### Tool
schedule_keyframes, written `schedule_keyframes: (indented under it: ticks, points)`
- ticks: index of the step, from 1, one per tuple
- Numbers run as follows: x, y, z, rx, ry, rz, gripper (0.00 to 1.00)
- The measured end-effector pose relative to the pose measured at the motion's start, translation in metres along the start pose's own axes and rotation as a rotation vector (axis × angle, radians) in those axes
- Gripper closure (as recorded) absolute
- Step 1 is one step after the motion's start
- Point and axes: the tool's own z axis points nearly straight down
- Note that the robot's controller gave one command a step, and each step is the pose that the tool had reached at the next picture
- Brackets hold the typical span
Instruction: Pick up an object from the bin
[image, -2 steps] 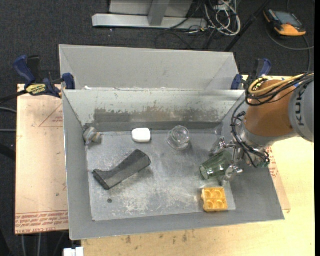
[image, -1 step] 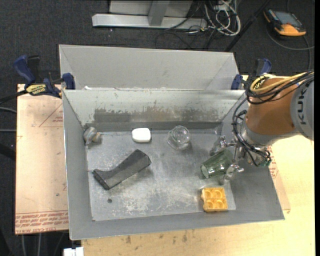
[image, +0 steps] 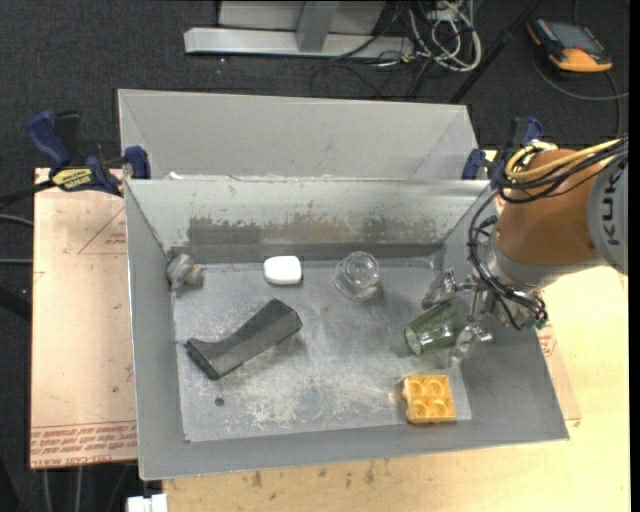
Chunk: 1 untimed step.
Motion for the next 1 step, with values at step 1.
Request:
schedule_keyframes:
  ticks: [1]
  points:
    - [-0.0007,-0.0002,-0.0184,0.002,-0.004,0.0,1.0]
